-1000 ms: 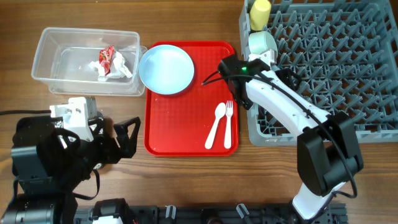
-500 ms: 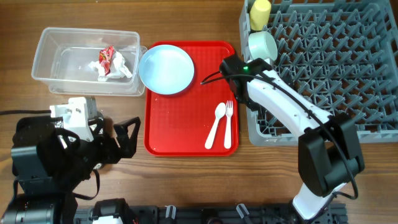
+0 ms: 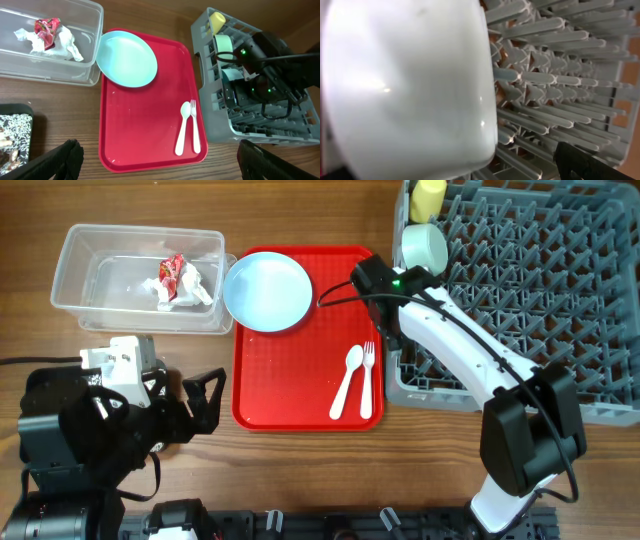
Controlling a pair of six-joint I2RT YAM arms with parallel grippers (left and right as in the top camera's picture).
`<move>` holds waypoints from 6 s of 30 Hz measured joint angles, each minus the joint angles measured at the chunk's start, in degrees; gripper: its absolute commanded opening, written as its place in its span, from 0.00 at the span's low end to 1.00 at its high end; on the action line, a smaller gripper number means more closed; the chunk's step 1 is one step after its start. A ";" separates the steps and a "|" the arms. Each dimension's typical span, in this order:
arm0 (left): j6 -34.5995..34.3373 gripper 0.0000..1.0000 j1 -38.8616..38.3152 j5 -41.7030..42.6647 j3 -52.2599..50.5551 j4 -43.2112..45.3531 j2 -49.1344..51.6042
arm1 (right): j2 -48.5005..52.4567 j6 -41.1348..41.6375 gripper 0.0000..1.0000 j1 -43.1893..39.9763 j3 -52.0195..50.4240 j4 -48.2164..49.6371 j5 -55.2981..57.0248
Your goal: Sort waste into correct bins and load items into the dishwasher rack
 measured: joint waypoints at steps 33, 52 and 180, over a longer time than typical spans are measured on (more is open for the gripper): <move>0.00 1.00 0.00 0.00 0.00 -0.44 0.02 | -14.60 -3.04 0.04 0.52 -1.33 3.32 -33.33; 0.00 1.00 0.00 0.00 0.00 -0.57 0.02 | -14.60 -3.67 0.04 0.52 -12.33 8.28 -37.92; 31.54 0.96 -27.17 -35.89 0.00 35.78 62.60 | -56.92 -12.09 1.00 0.76 -12.31 6.25 -44.41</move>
